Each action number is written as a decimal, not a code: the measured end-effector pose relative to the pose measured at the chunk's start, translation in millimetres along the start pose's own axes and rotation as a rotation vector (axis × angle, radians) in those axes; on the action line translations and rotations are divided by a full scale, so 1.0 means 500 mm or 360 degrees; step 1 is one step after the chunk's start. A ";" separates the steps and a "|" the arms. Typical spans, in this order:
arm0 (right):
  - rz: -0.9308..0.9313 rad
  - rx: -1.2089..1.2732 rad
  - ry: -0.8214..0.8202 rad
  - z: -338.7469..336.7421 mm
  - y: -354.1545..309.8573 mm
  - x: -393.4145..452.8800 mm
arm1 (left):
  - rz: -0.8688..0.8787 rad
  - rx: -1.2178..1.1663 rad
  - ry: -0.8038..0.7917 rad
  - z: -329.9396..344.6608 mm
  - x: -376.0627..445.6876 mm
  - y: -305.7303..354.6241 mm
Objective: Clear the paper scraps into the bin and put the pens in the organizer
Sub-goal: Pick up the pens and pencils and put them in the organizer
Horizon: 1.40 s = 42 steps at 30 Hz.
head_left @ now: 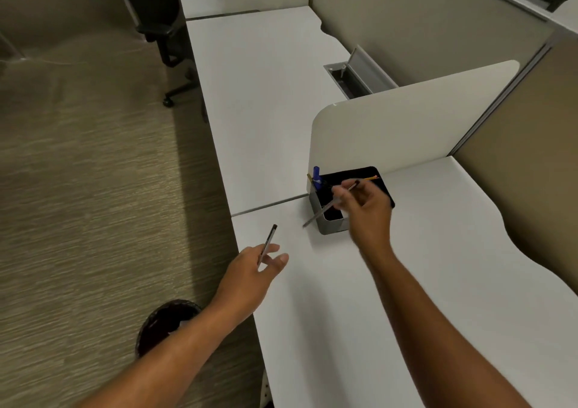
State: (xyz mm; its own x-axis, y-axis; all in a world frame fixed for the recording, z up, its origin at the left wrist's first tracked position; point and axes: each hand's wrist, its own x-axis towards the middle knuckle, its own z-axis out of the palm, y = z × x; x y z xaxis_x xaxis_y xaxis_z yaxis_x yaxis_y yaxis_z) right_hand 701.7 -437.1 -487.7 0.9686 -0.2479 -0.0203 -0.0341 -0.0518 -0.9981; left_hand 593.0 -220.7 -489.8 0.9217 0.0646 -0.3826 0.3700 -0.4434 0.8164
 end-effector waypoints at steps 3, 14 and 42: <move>-0.0151 -0.0243 0.0158 0.007 0.005 0.072 | -0.0066 -0.0103 0.0044 -0.007 -0.002 -0.012; -0.0104 -0.0952 -0.0296 0.074 0.116 0.173 | -0.0194 -0.0148 0.0051 -0.024 -0.013 -0.053; -0.0027 -0.0127 -0.0620 0.085 -0.048 -0.082 | 0.0133 0.0000 -0.0066 0.006 0.044 0.072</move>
State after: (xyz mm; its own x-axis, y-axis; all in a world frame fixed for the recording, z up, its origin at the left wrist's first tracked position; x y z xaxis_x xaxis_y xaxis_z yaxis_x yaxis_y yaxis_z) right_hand 673.5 -384.4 -465.6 0.9895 0.1386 -0.0398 -0.0214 -0.1313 -0.9911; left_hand 626.3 -237.7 -470.2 0.9437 -0.0094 -0.3306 0.2920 -0.4457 0.8462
